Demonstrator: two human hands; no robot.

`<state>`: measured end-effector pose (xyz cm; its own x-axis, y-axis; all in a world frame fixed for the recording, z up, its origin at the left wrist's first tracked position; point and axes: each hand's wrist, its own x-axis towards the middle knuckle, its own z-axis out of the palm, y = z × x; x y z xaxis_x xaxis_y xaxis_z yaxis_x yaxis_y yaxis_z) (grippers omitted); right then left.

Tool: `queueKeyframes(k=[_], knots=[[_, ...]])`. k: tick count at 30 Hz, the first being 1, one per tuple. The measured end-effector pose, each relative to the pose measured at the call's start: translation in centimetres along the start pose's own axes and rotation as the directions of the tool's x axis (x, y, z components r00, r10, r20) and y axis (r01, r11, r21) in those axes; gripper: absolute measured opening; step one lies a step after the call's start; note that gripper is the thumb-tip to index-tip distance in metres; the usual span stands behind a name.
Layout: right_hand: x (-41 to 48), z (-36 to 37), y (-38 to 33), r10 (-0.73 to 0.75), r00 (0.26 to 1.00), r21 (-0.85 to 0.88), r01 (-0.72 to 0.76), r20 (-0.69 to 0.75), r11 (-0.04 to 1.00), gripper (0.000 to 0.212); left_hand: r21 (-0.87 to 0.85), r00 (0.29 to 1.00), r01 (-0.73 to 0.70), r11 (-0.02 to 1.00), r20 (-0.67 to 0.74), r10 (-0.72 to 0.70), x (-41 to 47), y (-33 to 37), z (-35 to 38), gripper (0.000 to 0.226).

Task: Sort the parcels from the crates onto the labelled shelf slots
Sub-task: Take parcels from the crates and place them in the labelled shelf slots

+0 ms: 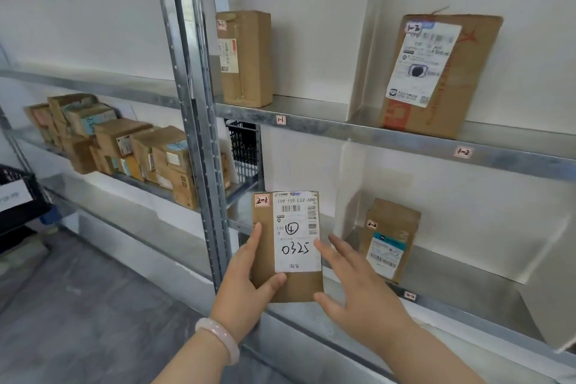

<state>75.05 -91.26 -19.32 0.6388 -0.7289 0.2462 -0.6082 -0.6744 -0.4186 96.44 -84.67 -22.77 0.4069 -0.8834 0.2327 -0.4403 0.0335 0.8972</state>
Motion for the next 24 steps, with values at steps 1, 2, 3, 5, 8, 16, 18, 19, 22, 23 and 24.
queueKeyframes(k=[1, 2, 3, 5, 8, 16, 18, 19, 22, 23, 24], knots=[[1.3, 0.5, 0.0, 0.001, 1.0, -0.008, -0.001, -0.001, 1.0, 0.081, 0.003, 1.0, -0.003, 1.0, 0.003, 0.003, 1.5, -0.6, -0.5, 0.097], [2.6, 0.9, 0.1, 0.007, 1.0, -0.013, -0.007, -0.001, 1.0, 0.081, 0.01, 1.0, -0.002, 1.0, 0.01, 0.002, 2.8, -1.1, -0.9, 0.097], [3.7, 1.4, 0.3, 0.02, 1.0, -0.017, -0.02, 0.005, 1.0, 0.081, 0.019, 1.0, 0.0, 1.0, 0.016, -0.001, 4.3, -1.7, -1.2, 0.097], [5.5, 2.4, 0.8, 0.04, 0.999, -0.02, -0.039, 0.033, 0.999, 0.08, 0.028, 1.0, 0.012, 1.0, 0.019, -0.012, 6.6, -2.8, -1.4, 0.097], [7.7, 3.4, 1.8, 0.025, 0.996, -0.028, -0.022, 0.083, 0.999, 0.079, 0.019, 0.999, 0.034, 0.999, 0.027, -0.034, 9.0, -4.3, -1.1, 0.096], [14.8, 5.4, 4.9, -0.063, 0.994, -0.01, 0.064, 0.087, 0.998, 0.08, 0.013, 0.994, 0.108, 0.994, 0.018, -0.108, 14.8, -7.4, 0.0, 0.101], [16.2, 5.8, 5.7, -0.072, 0.994, -0.007, 0.073, 0.077, 0.997, 0.08, -0.005, 0.991, 0.129, 0.992, 0.017, -0.129, 16.1, -7.9, 0.0, 0.104], [16.8, 6.0, 6.0, -0.075, 0.994, -0.005, 0.076, 0.077, 0.997, 0.079, -0.005, 0.99, 0.137, 0.991, 0.016, -0.137, 16.8, -8.2, 0.0, 0.105], [18.7, 7.0, 6.6, -0.065, 0.992, 0.01, 0.064, 0.108, 0.998, 0.078, -0.01, 0.986, 0.164, 0.986, 0.01, -0.164, 18.7, -9.1, 0.0, 0.111], [19.3, 7.4, 6.7, -0.056, 0.991, 0.02, 0.054, 0.121, 0.998, 0.077, -0.021, 0.985, 0.174, 0.985, 0.013, -0.174, 19.4, -9.5, -0.1, 0.113], [19.9, 7.7, 6.8, -0.045, 0.99, 0.022, 0.043, 0.131, 0.999, 0.077, -0.031, 0.983, 0.182, 0.983, 0.023, -0.181, 20.1, -10.0, -0.2, 0.115]])
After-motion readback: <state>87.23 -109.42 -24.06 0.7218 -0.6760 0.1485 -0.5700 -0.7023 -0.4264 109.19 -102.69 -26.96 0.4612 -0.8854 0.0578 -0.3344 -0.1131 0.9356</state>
